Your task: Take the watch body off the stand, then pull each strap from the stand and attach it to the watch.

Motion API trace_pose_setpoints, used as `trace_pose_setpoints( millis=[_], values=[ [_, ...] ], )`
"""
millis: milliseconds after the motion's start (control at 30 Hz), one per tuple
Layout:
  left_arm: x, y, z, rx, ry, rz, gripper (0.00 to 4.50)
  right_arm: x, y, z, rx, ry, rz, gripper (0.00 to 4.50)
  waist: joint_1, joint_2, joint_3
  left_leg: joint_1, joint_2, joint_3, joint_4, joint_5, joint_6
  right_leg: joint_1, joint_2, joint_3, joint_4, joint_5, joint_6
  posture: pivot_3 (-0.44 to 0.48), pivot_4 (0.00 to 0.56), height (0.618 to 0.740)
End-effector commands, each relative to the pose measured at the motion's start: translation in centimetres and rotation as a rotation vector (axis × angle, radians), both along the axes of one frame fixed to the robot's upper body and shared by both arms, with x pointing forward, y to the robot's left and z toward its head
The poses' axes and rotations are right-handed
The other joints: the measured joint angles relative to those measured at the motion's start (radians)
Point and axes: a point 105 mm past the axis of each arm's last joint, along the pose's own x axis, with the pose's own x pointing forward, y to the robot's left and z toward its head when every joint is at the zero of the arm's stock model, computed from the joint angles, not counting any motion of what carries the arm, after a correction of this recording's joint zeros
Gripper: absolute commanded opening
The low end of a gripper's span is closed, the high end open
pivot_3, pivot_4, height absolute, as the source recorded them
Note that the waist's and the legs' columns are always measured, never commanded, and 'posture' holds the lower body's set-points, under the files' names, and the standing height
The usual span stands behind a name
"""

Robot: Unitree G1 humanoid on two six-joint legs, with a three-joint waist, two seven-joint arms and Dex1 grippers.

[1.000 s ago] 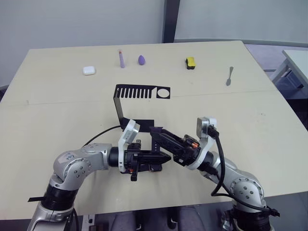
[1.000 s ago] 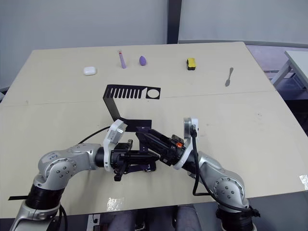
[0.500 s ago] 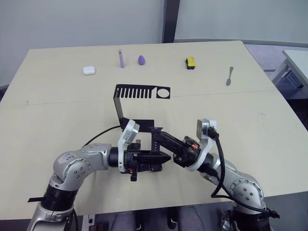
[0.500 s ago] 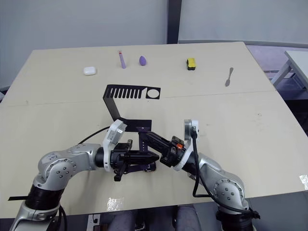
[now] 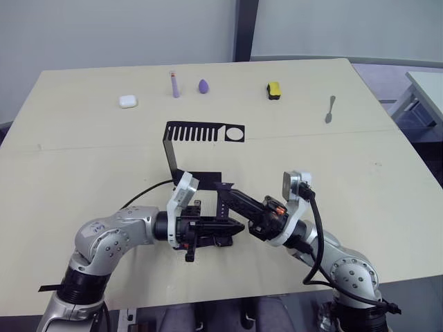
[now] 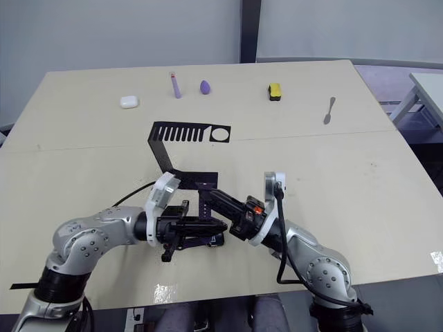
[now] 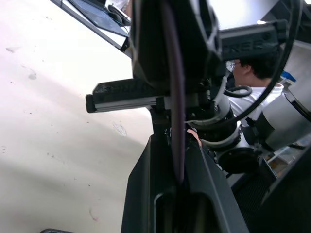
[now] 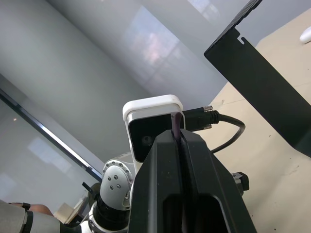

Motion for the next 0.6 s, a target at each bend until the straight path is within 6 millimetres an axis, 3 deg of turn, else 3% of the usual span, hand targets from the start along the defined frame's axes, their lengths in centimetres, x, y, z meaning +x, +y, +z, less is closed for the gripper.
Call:
trace_pose_setpoints(
  millis=[33,233,367,467,600],
  values=[
    [-0.7,1.1,1.0,0.020,-0.120,-0.010,1.40,-0.9,-0.6,1.7,-0.021,-0.135,0.007,0.00,0.001,0.000,0.000,0.000,0.000,0.000,0.000,0.000,0.000,0.000,0.000,0.000,0.000,0.000,0.000,0.000,0.150,0.740],
    [-1.1,5.9,1.2,0.129,-0.357,0.083,4.44,-1.1,-3.7,1.4,-0.232,-0.303,-0.102,0.00,0.003,0.000,0.000,-0.003,0.000,0.002,-0.001,-0.001,-0.001,-0.005,-0.001,0.001,0.000,0.000,-0.001,0.000,0.150,0.740],
    [-0.6,9.9,-0.1,0.259,-0.452,0.202,4.48,-1.0,-6.7,-0.6,-0.482,-0.467,-0.220,0.00,0.005,0.000,0.000,-0.006,0.000,0.003,-0.001,-0.001,0.000,-0.008,-0.001,0.001,-0.001,0.000,-0.001,0.000,0.150,0.740],
    [-0.1,13.0,-1.2,0.351,-0.486,0.321,4.48,-0.9,-9.3,-1.3,-0.572,-0.489,-0.288,0.00,0.007,0.000,0.000,-0.007,0.000,0.003,-0.001,-0.002,0.000,-0.009,0.000,-0.001,-0.002,0.000,-0.001,0.000,0.150,0.740],
    [0.2,18.2,-1.7,0.424,-0.498,0.534,4.48,0.2,-14.6,-1.6,-0.682,-0.456,-0.480,0.00,0.005,-0.002,0.000,-0.006,0.000,0.005,0.000,-0.002,0.001,-0.009,-0.002,-0.004,-0.002,0.000,0.000,0.000,0.150,0.740]
  ],
)
